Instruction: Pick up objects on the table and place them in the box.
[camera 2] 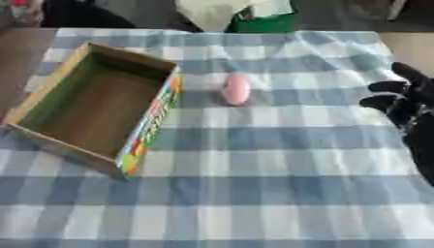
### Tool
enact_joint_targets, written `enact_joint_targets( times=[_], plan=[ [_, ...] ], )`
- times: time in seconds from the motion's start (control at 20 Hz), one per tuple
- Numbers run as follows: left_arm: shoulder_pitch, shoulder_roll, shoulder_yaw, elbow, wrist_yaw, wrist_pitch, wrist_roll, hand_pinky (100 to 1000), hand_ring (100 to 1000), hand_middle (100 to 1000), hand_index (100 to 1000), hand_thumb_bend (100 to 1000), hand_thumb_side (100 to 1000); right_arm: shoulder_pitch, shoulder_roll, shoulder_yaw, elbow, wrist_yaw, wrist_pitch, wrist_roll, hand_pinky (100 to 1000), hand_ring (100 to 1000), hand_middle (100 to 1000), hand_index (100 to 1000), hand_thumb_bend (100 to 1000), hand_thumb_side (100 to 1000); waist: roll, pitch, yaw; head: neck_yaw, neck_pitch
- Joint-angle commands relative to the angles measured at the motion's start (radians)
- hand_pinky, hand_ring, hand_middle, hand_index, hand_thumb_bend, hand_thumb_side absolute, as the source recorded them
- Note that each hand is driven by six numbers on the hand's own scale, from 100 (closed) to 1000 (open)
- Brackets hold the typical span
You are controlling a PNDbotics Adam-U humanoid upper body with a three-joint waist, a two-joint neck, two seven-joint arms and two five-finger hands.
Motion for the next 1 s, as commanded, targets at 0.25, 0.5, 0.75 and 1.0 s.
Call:
enact_joint_targets(
  times=[0.25, 0.5, 0.75, 1.0],
  plan=[
    [-0.006, 0.006, 0.01, -0.017, -0.006, -0.004, -0.009, 497, 387, 645, 765, 183, 561, -0.009, -0.027, -0.009, -0.016, 0.009, -0.009, 0.007, 876, 710, 731, 957, 100, 950, 0.004, -0.002, 0.002, 0.002, -0.027],
    [-0.004, 0.001, 0.011, -0.017, -0.006, -0.006, -0.014, 498, 386, 646, 765, 186, 560, -0.015, -0.037, -0.008, -0.015, 0.014, -0.016, 0.013, 881, 726, 745, 961, 100, 970, 0.008, 0.008, 0.0, 0.001, -0.035],
    [-0.004, -0.001, 0.009, -0.017, -0.005, -0.006, -0.02, 499, 386, 647, 765, 187, 560, -0.07, -0.101, 0.008, -0.013, 0.034, -0.058, 0.014, 886, 756, 769, 962, 100, 1000, 0.008, 0.015, 0.003, -0.003, -0.043],
    [-0.002, -0.003, 0.006, -0.017, -0.003, -0.005, -0.026, 499, 386, 647, 765, 187, 560, -0.177, -0.182, 0.038, 0.008, 0.095, -0.126, -0.008, 874, 778, 791, 963, 175, 1000, 0.008, 0.016, 0.01, -0.011, -0.049]
  ],
)
